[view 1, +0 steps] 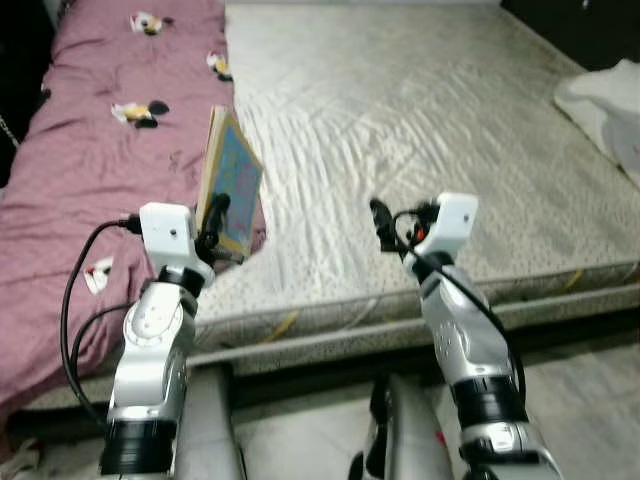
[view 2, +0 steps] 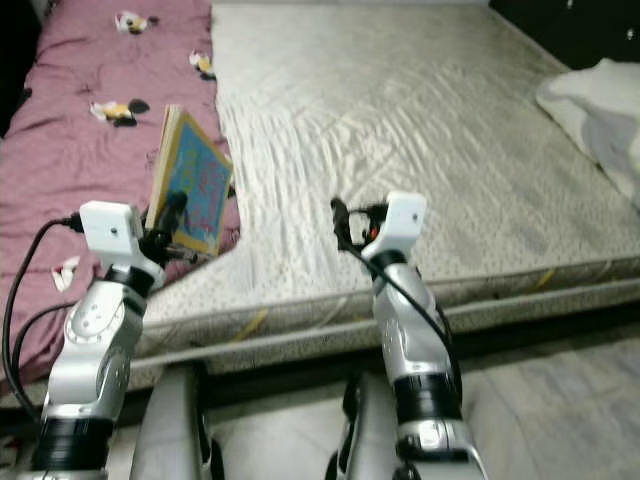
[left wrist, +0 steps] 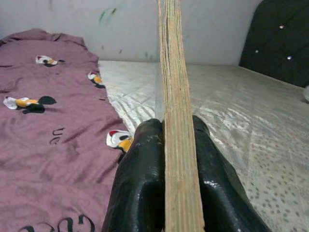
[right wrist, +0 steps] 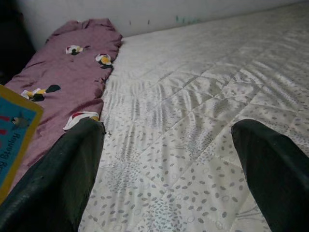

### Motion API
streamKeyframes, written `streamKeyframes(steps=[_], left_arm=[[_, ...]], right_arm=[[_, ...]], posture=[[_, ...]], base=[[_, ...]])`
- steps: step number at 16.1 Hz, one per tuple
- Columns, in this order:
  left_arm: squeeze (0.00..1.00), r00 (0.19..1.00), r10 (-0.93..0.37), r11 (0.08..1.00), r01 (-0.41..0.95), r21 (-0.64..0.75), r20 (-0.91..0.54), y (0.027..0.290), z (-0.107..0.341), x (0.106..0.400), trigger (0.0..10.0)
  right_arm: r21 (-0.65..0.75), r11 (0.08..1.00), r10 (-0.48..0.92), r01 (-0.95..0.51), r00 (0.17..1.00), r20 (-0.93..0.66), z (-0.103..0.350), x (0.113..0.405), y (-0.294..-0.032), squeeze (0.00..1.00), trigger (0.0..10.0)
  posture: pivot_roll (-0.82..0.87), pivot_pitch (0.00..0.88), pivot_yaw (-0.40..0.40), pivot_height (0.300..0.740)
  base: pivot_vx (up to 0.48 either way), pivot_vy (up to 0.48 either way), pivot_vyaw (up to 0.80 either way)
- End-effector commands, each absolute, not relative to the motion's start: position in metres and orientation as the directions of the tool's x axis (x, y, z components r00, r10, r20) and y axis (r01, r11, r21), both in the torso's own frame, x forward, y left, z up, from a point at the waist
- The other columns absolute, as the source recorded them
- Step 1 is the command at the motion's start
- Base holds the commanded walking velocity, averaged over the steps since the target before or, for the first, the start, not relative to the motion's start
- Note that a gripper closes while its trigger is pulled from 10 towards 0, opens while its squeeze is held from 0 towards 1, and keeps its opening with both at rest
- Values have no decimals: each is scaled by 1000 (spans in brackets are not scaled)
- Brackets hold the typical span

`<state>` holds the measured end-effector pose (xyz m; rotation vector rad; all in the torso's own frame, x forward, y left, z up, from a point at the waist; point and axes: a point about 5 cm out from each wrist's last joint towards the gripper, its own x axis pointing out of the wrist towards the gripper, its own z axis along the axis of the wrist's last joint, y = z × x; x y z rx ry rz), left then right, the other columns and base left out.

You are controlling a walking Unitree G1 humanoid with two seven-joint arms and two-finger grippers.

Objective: Clean up the room

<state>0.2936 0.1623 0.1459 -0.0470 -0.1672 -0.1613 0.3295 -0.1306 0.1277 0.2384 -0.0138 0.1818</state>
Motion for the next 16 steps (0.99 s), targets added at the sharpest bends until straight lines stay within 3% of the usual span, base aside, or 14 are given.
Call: streamKeyframes(steps=[1, 2, 3, 4, 5, 7, 10, 16], left_arm=[[0, 961, -155, 987, 162, -13, 229, 160, 161, 294, 0], [0, 963, -152, 987, 159, -13, 224, 160, 162, 296, 1255], [0, 963, -153, 987, 159, -11, 220, 160, 161, 297, 3725], [0, 964, -157, 987, 163, -7, 215, 159, 161, 298, 4667], [0, 966, -161, 986, 165, -2, 205, 158, 158, 298, 7647], [0, 970, -156, 987, 158, 4, 189, 158, 156, 298, 10000], [0, 974, -164, 986, 163, 19, 158, 155, 153, 302, 10000], [0, 984, -143, 990, 143, 5, 106, 150, 141, 287, 10000]], right_arm=[[228, 958, 164, -176, 984, 73, 138, 330, -132, 0, 10000], [229, 957, 161, -176, 984, 82, 141, 333, -130, 0, 10000], [230, 958, 152, -169, 984, 89, 144, 335, -130, 0, 10000], [228, 960, 145, -163, 985, 93, 145, 336, -131, 0, 10000], [222, 963, 132, -150, 987, 92, 145, 336, -133, 0, 10000], [222, 969, 95, -113, 992, 87, 144, 334, -138, 0, 10000], [228, 970, 72, -89, 994, 80, 140, 331, -139, 0, 10000], [187, 982, 40, -42, 999, 11, 126, 315, -148, 0, 10000]], posture=[[15, 0, -53, 644], [11, 0, -47, 658], [11, 0, -45, 668], [7, 0, -42, 677], [0, 0, -36, 687], [0, 0, -36, 711], [1, 0, -35, 740], [-10, 0, -55, 740]], base=[[0, 0, 0], [0, 0, 0], [0, 0, 0], [0, 0, 0], [0, 0, 0], [0, 0, 0], [0, 0, 0], [0, 0, 0]])
